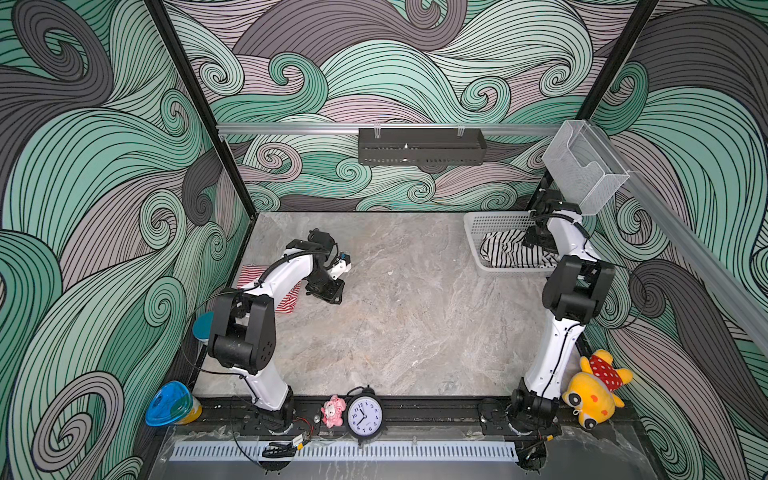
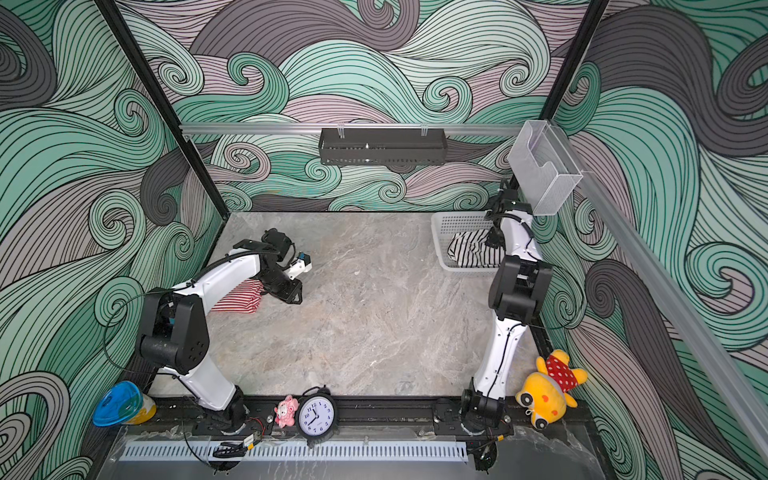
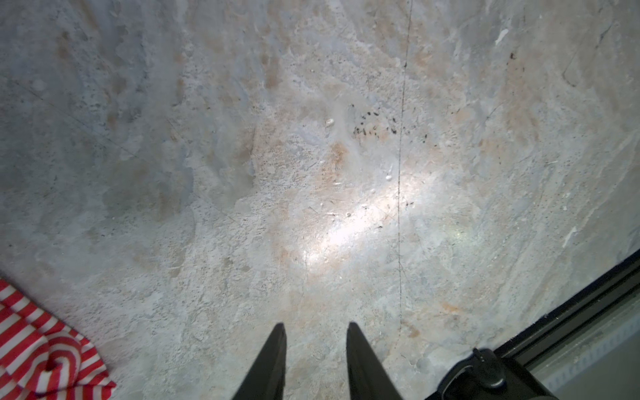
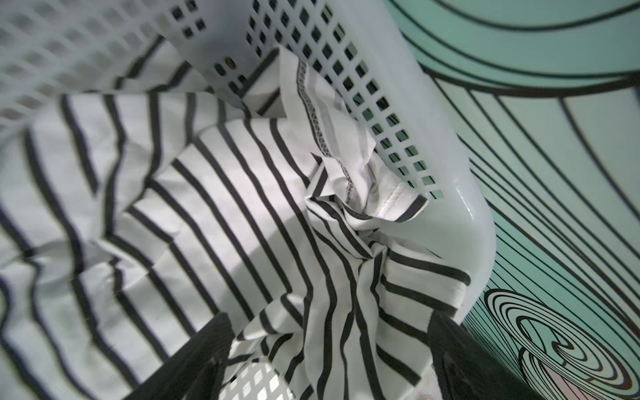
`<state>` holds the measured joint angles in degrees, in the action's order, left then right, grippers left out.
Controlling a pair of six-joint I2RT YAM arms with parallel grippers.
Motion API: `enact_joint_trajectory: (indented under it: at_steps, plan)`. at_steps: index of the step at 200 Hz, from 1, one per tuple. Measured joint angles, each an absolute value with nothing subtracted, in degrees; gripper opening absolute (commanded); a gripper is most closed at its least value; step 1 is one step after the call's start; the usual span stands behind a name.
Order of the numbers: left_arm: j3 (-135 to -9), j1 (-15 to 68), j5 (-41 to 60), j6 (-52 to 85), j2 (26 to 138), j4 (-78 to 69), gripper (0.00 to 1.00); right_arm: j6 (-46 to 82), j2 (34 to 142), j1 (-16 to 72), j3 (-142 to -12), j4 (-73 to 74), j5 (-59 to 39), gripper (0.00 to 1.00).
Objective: Fold and stack the tank tops
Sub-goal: 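Grasp the black-and-white tank top in the basket with the right gripper and lift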
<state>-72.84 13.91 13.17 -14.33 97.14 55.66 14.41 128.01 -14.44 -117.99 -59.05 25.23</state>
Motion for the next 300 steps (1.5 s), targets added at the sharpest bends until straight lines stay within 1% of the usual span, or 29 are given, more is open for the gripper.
enact_joint_trajectory:
  at_steps: [35, 48, 55, 64, 94, 109, 145, 167, 192, 220, 254, 272, 300]
  plan:
    - [-72.1, 13.9, 13.1, -14.3, 97.1, 55.4, 0.33, 13.8, 131.0, -15.3, -117.2, -59.9, 25.9, 0.87]
    - [-71.9, 13.9, 13.1, -14.3, 97.1, 55.4, 0.32, 13.6, 131.5, -15.4, -117.2, -59.9, 25.4, 0.83]
    - [-71.9, 13.9, 13.1, -14.3, 97.1, 55.3, 0.32, 13.6, 131.5, -15.4, -117.2, -60.0, 25.1, 0.78]
    - [-71.9, 13.9, 13.1, -14.3, 97.1, 55.3, 0.32, 13.7, 131.5, -15.4, -117.2, -60.3, 24.6, 0.68]
    - [-71.9, 13.9, 13.1, -14.3, 97.1, 55.3, 0.32, 13.6, 131.5, -15.4, -117.3, -60.7, 23.0, 0.21]
    - [-72.0, 13.9, 13.0, -14.3, 97.1, 55.2, 0.32, 13.7, 131.5, -15.4, -117.3, -60.7, 22.1, 0.0]
    - [-72.1, 13.9, 12.9, -13.9, 97.4, 55.2, 0.32, 13.9, 130.8, -15.0, -117.3, -60.8, 20.1, 0.0]
    - [-72.3, 13.9, 12.8, -13.8, 97.4, 55.2, 0.32, 14.1, 127.8, -13.8, -117.3, -60.9, 19.0, 0.0]
    - [-72.3, 13.9, 12.5, -13.8, 97.4, 54.8, 0.32, 15.5, 120.2, -11.6, -116.9, -60.2, 16.3, 0.0]
    - [-72.4, 13.9, 12.2, -13.8, 97.4, 54.6, 0.31, 18.0, 107.5, -9.8, -115.5, -58.2, 12.6, 0.0]
    - [-72.4, 13.9, 11.6, -13.8, 97.4, 54.0, 0.31, 21.7, 93.8, -9.8, -115.5, -54.2, 4.3, 0.0]
    - [-72.4, 13.9, 11.3, -13.7, 97.4, 53.7, 0.31, 23.8, 89.4, -8.1, -116.2, -52.6, 0.4, 0.0]
    - [-72.4, 13.9, 10.9, -13.5, 97.4, 53.1, 0.31, 25.7, 86.5, -0.1, -118.6, -50.6, -3.3, 0.0]
